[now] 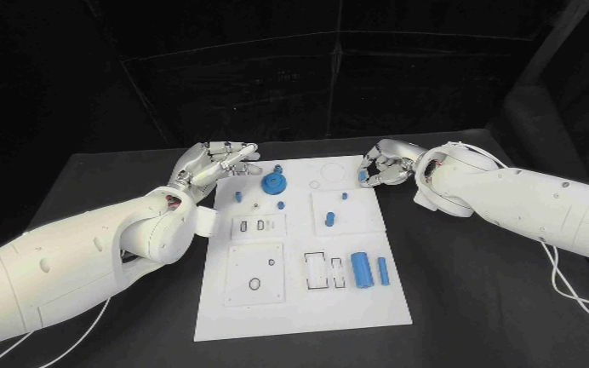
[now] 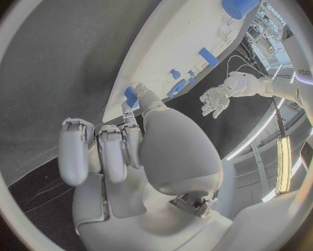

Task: Assemble the parts on the task board

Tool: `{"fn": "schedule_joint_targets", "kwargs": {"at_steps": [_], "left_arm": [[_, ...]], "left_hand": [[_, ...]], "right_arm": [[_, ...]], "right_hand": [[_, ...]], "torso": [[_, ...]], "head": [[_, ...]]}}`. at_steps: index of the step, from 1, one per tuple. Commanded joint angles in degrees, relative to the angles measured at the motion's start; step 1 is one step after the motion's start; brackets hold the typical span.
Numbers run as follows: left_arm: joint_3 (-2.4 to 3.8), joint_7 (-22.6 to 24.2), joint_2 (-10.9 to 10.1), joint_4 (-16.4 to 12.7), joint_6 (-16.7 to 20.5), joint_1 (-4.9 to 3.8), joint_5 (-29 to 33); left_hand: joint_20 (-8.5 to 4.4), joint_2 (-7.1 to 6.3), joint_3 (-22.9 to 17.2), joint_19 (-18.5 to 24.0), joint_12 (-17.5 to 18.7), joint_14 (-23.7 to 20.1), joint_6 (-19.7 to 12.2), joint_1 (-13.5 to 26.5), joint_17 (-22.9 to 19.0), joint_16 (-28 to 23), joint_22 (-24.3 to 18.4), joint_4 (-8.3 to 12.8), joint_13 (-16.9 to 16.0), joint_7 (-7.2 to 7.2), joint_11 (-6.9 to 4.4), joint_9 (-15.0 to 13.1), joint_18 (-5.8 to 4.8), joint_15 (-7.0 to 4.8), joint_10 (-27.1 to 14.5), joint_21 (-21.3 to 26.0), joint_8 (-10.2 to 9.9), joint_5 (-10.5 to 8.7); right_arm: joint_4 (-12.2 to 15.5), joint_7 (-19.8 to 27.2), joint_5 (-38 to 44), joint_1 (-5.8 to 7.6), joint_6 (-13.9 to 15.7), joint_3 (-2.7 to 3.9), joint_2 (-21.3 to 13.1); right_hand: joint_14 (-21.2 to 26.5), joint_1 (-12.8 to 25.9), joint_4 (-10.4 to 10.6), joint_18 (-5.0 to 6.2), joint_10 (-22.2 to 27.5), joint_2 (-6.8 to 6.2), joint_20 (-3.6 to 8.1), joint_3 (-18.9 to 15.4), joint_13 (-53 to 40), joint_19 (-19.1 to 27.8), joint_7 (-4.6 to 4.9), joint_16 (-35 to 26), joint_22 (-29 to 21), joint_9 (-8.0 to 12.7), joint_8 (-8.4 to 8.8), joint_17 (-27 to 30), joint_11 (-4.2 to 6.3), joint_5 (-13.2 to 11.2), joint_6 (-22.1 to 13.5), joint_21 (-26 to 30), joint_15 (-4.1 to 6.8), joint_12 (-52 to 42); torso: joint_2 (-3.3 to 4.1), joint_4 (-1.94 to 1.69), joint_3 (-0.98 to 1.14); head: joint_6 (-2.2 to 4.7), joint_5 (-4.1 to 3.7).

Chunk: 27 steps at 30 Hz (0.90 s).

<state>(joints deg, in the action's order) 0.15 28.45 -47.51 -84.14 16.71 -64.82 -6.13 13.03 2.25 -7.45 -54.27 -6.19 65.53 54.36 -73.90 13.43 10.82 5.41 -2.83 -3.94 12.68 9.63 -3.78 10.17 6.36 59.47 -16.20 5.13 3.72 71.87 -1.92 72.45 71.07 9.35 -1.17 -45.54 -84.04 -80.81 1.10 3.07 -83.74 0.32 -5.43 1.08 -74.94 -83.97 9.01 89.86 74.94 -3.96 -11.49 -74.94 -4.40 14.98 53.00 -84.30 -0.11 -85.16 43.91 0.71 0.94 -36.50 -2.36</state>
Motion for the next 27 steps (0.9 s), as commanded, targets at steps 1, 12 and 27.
{"fn": "schedule_joint_targets", "kwargs": {"at_steps": [1, 12, 27], "left_arm": [[0.02, 0.24, 0.02, -0.03, -0.87, -0.05, -0.10], [0.02, 0.23, -0.04, -0.02, -0.86, -0.05, -0.10], [0.02, 0.06, -0.56, -0.71, -0.63, -0.10, -0.10]], "left_hand": [[-0.05, 0.22, -0.05, -0.49, 0.27, -0.13, -0.02, -0.42, 0.07, -0.32, -0.08, 0.15, 0.04, 0.13, 0.01, 0.02, 0.36, 0.20, -0.15, 0.29, -0.28, 0.02], [-0.05, 0.22, -0.05, -0.49, 0.27, -0.13, -0.02, -0.42, 0.07, -0.32, -0.08, 0.15, 0.04, 0.13, 0.01, 0.02, 0.36, 0.20, -0.15, 0.29, -0.28, 0.02], [-0.06, 0.29, -0.21, -0.55, 0.32, -0.10, 0.01, -0.41, 0.20, -0.44, -0.15, 0.28, 0.04, 0.15, 0.01, 0.03, 0.36, 0.18, -0.10, 0.37, -0.32, -0.01]], "right_arm": [[0.02, 0.03, 0.29, 0.09, -0.50, 0.02, 0.03], [0.12, 0.52, 0.30, 0.08, 2.26, 0.02, -0.10], [6.08, -2.36, 0.30, 0.20, 8.69, 0.07, -2.02]], "right_hand": [[-5.96, 0.16, -0.01, -0.29, -1.22, 0.40, -0.20, 0.70, -8.31, -1.17, -0.09, 0.14, 0.18, 0.01, -0.26, -15.06, 0.35, -0.22, 0.84, -0.23, 0.34, -0.28], [-5.96, 0.77, 0.42, -0.28, -2.77, 3.77, 0.97, 4.60, -10.28, -1.16, -2.00, 0.14, 0.35, -0.16, -1.23, -15.06, 2.00, -1.76, 5.91, -0.32, 1.76, -1.59], [-5.96, 1.72, 0.31, -0.31, -2.61, 4.45, 1.80, 8.31, -10.09, -1.15, -2.50, 0.14, 0.33, 0.15, -0.65, -15.06, 2.56, -3.06, 6.76, -0.28, 2.41, -1.29]], "torso": [[0.00, 0.00, 0.02], [-0.01, 0.05, 0.01], [-0.41, 0.40, -0.36]], "head": [[-0.18, 0.05], [-0.18, 0.04], [0.21, 0.11]]}}
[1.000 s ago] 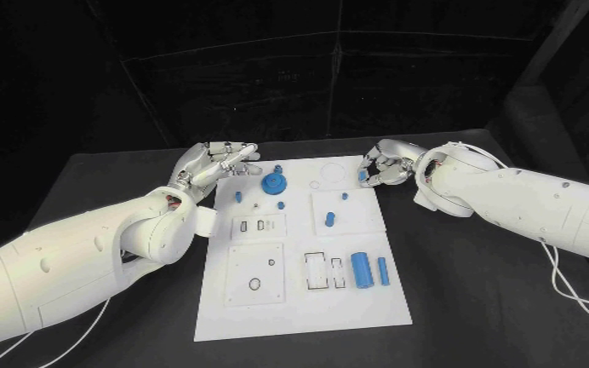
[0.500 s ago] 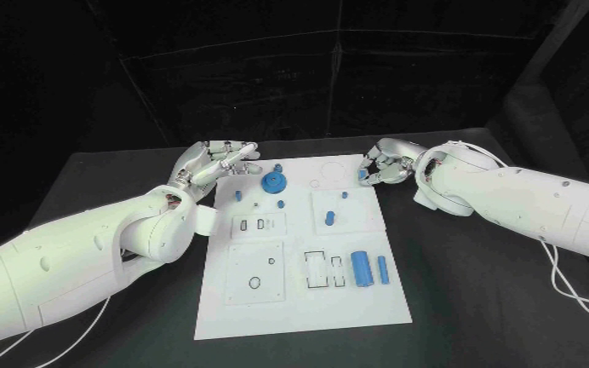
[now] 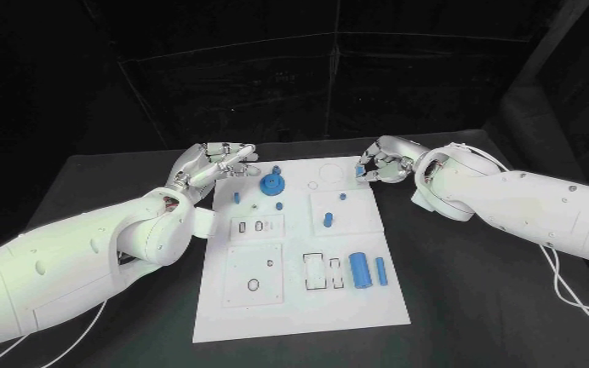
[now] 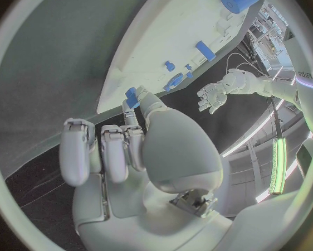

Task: Assemble the parts on the task board

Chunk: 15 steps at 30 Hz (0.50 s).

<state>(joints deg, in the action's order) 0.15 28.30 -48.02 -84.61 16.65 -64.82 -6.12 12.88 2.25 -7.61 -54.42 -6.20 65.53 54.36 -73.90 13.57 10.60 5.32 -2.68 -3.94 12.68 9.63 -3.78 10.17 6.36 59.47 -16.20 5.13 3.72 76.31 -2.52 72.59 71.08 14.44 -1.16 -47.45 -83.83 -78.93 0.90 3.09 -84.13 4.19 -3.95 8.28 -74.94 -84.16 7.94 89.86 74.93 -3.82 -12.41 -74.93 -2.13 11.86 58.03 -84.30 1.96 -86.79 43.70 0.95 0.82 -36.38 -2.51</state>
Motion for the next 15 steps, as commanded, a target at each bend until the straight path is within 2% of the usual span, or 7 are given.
{"fn": "schedule_joint_targets", "kwargs": {"at_steps": [1, 6, 11, 15], "left_arm": [[0.02, 0.20, -0.01, -0.19, -0.58, -0.11, -0.10], [0.03, 0.21, 0.06, 0.26, -0.62, -0.13, -0.10], [0.03, 0.22, 0.00, 0.72, -0.60, -0.18, -0.10], [0.03, 0.23, -0.06, 1.01, -0.54, -0.28, 0.33]], "left_hand": [[0.09, 0.29, -0.06, -0.39, 0.32, -0.10, 0.01, -0.41, 0.06, -0.22, -0.06, 0.12, 0.04, 0.15, 0.01, 0.02, 0.36, 0.18, -0.10, 0.37, -0.32, -0.01], [0.09, 0.29, -0.06, -0.39, 0.32, -0.10, 0.01, -0.41, 0.06, -0.22, -0.06, 0.12, 0.04, 0.15, 0.01, 0.02, 0.36, 0.18, -0.10, 0.37, -0.32, -0.01], [0.09, 0.29, -0.06, -0.40, 0.33, -0.10, 0.02, -0.37, 0.07, -0.23, -0.07, 0.12, 0.04, 0.16, 0.01, 0.02, 0.36, 0.19, -0.09, 0.38, -0.32, -0.01], [0.09, 0.29, -0.06, -0.40, 0.33, -0.10, 0.02, -0.37, 0.07, -0.23, -0.07, 0.12, 0.04, 0.16, 0.01, 0.02, 0.36, 0.19, -0.09, 0.38, -0.32, -0.01]], "right_arm": [[2.29, -2.18, 0.15, 0.20, 3.77, 0.06, -0.07], [6.51, -5.59, 1.01, 0.29, 4.04, 0.07, 1.85], [8.46, -8.25, 3.07, 0.30, 3.60, 0.05, 5.54], [9.07, -10.29, 5.52, 0.29, 2.80, 0.02, 9.02]], "right_hand": [[-6.17, -0.02, 0.51, -0.33, -2.21, 0.43, 0.31, 1.21, -10.08, -0.97, -1.39, 0.14, 0.36, 0.02, 0.38, -15.07, 0.27, -0.01, 1.65, -0.29, 0.31, 0.35], [-6.17, 0.14, 0.25, -0.33, -2.17, -0.07, 0.25, 1.72, -10.06, -0.97, -1.32, 0.14, 0.34, 0.04, 0.66, -15.07, 0.21, -0.08, 1.54, -0.27, 0.23, 0.40], [-6.17, 0.15, 0.08, -0.32, -2.06, -0.28, 0.23, 1.96, -9.91, -0.94, -1.29, 0.14, 0.27, 0.04, 0.75, -15.07, 0.19, -0.06, 1.53, -0.24, 0.21, 0.52], [-6.17, 0.22, 0.01, -0.32, -2.04, -0.44, 0.21, 2.09, -9.90, -0.93, -1.26, 0.14, 0.26, 0.03, 0.80, -15.07, 0.17, -0.06, 1.55, -0.23, 0.19, 0.53]], "torso": [[-0.31, 0.18, -0.28], [-0.93, 0.17, -0.49], [-1.27, -0.09, -0.57], [-1.35, -0.35, -0.64]], "head": [[0.05, 0.31], [-0.39, 1.20], [-1.00, 2.29], [-1.25, 2.67]]}}
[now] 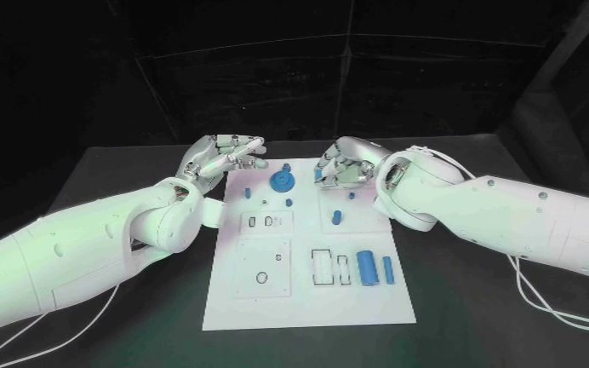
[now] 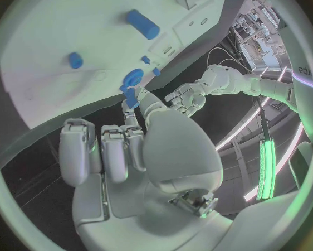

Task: Assemble the parts on the task board

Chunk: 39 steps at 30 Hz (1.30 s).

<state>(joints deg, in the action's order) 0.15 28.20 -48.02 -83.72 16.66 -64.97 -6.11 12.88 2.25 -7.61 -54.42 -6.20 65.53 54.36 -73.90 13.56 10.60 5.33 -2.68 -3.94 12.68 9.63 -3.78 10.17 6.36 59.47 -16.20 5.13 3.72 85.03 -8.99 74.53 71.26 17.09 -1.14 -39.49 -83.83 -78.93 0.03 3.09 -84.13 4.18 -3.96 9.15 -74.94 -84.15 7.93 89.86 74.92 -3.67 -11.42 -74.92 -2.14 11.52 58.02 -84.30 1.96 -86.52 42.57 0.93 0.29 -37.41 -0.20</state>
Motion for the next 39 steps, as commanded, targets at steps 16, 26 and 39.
{"fn": "schedule_joint_targets", "kwargs": {"at_steps": [16, 26, 39], "left_arm": [[0.03, 0.36, -0.03, 0.52, -0.15, -0.43, 0.93], [0.04, 0.43, 0.03, 0.85, -0.04, -0.48, 0.94], [0.04, 0.39, 0.26, 1.17, -0.21, -0.49, 0.95]], "left_hand": [[0.09, 0.28, -0.08, -0.42, 0.32, -0.08, 0.06, -0.31, 0.12, -0.27, -0.09, 0.13, 0.04, 0.14, 0.00, 0.02, 0.36, 0.18, -0.03, 0.41, -0.31, -0.02], [0.09, 0.28, -0.08, -0.42, 0.32, -0.08, 0.06, -0.31, 0.12, -0.27, -0.09, 0.13, 0.04, 0.14, 0.00, 0.02, 0.36, 0.18, -0.03, 0.41, -0.31, -0.02], [0.09, 0.28, -0.08, -0.42, 0.32, -0.08, 0.06, -0.31, 0.12, -0.27, -0.09, 0.13, 0.04, 0.14, 0.00, 0.02, 0.36, 0.18, -0.03, 0.41, -0.31, -0.02]], "right_arm": [[-1.23, -7.58, 10.05, -1.26, -4.25, -1.81, 9.30], [-2.31, -8.01, 12.28, -3.16, -5.02, -2.16, 11.03], [-3.61, -7.85, 13.49, -4.10, -5.49, -2.18, 12.61]], "right_hand": [[-6.17, 0.47, 0.63, -0.30, -1.93, -0.95, 0.17, 1.62, -9.77, -0.89, -1.21, 0.14, 0.12, -0.15, -0.09, -15.08, 0.14, 0.38, 1.70, -0.17, 0.15, 0.38], [-6.17, 0.71, 0.61, -0.28, -1.86, -1.18, 0.15, 1.73, -9.69, -0.86, -1.19, 0.14, 0.04, -0.16, -0.03, -15.08, 0.11, 0.36, 1.75, -0.13, 0.13, 0.45], [-6.17, 1.02, 0.61, -0.27, -1.81, -1.46, 0.13, 1.86, -9.64, -0.84, -1.16, 0.14, 0.00, -0.15, 0.05, -15.08, 0.08, 0.33, 1.78, -0.11, 0.11, 0.50]], "torso": [[-0.19, -0.24, -0.09], [-0.20, -0.46, -0.06], [-0.18, -0.27, -0.05]], "head": [[-1.33, 1.36], [-1.81, 1.84], [-1.85, 1.86]]}}
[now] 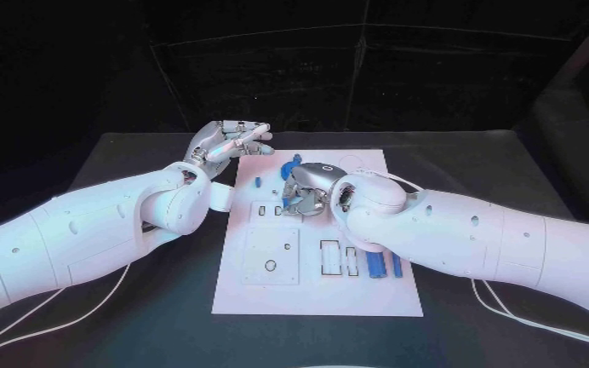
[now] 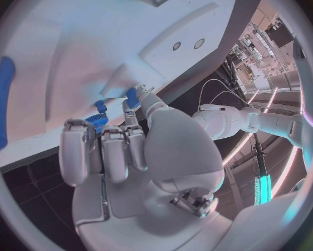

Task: Assemble the parts on the task board

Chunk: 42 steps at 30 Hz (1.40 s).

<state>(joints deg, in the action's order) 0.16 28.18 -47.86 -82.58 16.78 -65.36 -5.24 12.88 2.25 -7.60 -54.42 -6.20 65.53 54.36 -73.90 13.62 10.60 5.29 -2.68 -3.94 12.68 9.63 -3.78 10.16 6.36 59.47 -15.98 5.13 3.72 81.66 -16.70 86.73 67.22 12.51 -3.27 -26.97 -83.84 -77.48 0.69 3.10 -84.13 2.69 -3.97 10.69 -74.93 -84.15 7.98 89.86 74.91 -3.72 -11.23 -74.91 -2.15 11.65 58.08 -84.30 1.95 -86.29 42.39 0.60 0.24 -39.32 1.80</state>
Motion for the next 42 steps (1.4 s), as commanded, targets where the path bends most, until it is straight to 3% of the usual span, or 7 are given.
{"fn": "schedule_joint_targets", "kwargs": {"at_steps": [1, 9, 26, 42], "left_arm": [[0.03, 0.42, 0.12, 0.05, -0.34, -0.10, 0.07], [0.03, 0.39, 0.32, 0.25, -0.42, -0.10, 0.07], [0.02, 0.33, 0.37, 0.38, -0.52, -0.09, 0.07], [0.02, 0.30, 0.31, 0.42, -0.55, -0.09, 0.07]], "left_hand": [[0.09, 0.28, -0.08, -0.42, 0.32, -0.08, 0.06, -0.31, 0.07, -0.27, -0.06, 0.13, 0.04, 0.14, 0.00, 0.02, 0.36, 0.18, -0.03, 0.18, -0.31, -0.02], [0.09, 0.28, -0.08, -0.42, 0.32, -0.08, 0.06, -0.31, 0.07, -0.27, -0.06, 0.13, 0.04, 0.14, 0.00, 0.02, 0.36, 0.18, -0.03, 0.18, -0.31, -0.02], [0.09, 0.28, -0.08, -0.42, 0.32, -0.08, 0.06, -0.31, 0.07, -0.27, -0.06, 0.13, 0.04, 0.14, 0.00, 0.02, 0.36, 0.18, -0.03, 0.18, -0.31, -0.02], [0.08, 0.28, -0.12, -0.46, 0.33, -0.05, 0.14, -0.20, 0.16, -0.35, -0.11, 0.16, 0.03, 0.14, -0.01, 0.01, 0.36, 0.18, 0.06, 0.24, -0.31, -0.02]], "right_arm": [[-0.31, -0.13, 1.33, -0.08, -0.98, -0.04, 0.13], [-0.65, -0.49, 1.53, -0.25, -2.17, -0.04, 0.44], [-0.06, -1.48, 2.51, -0.46, -5.39, -0.05, 0.23], [0.46, -2.27, 3.10, -0.58, -4.53, -0.05, -0.03]], "right_hand": [[-6.16, -0.39, -0.05, -0.28, -1.80, 0.00, 0.13, 0.33, -9.64, -0.84, -1.21, 0.14, 0.01, -0.10, -0.13, -15.09, 0.09, 0.19, 1.72, -0.11, 0.12, 0.28], [-6.16, 0.11, 0.04, -0.26, -1.71, -0.30, 0.09, 0.51, -9.54, -0.81, -1.12, 0.14, -0.08, -0.06, 0.10, -15.09, 0.02, 0.06, 1.58, -0.06, 0.07, 0.38], [-6.16, 2.06, 0.09, -0.13, -0.54, -2.75, -0.48, 0.94, -8.23, -0.50, -0.10, 0.14, -0.90, 0.05, 1.93, -15.09, -0.85, -0.39, -0.47, 0.33, -0.63, 1.48], [-6.16, 3.38, 0.33, -0.09, 0.01, -4.36, -0.99, 0.84, -7.66, -0.40, 0.66, 0.14, -1.14, 0.10, 3.28, -15.09, -1.52, -0.45, -2.26, 0.47, -1.19, 1.97]], "torso": [[0.01, 0.07, 0.01], [-0.01, 0.04, 0.04], [0.00, 0.04, 0.03], [0.00, 0.06, 0.00]], "head": [[0.04, -0.15], [-0.11, -0.22], [-0.53, 0.05], [-0.61, 0.14]]}}
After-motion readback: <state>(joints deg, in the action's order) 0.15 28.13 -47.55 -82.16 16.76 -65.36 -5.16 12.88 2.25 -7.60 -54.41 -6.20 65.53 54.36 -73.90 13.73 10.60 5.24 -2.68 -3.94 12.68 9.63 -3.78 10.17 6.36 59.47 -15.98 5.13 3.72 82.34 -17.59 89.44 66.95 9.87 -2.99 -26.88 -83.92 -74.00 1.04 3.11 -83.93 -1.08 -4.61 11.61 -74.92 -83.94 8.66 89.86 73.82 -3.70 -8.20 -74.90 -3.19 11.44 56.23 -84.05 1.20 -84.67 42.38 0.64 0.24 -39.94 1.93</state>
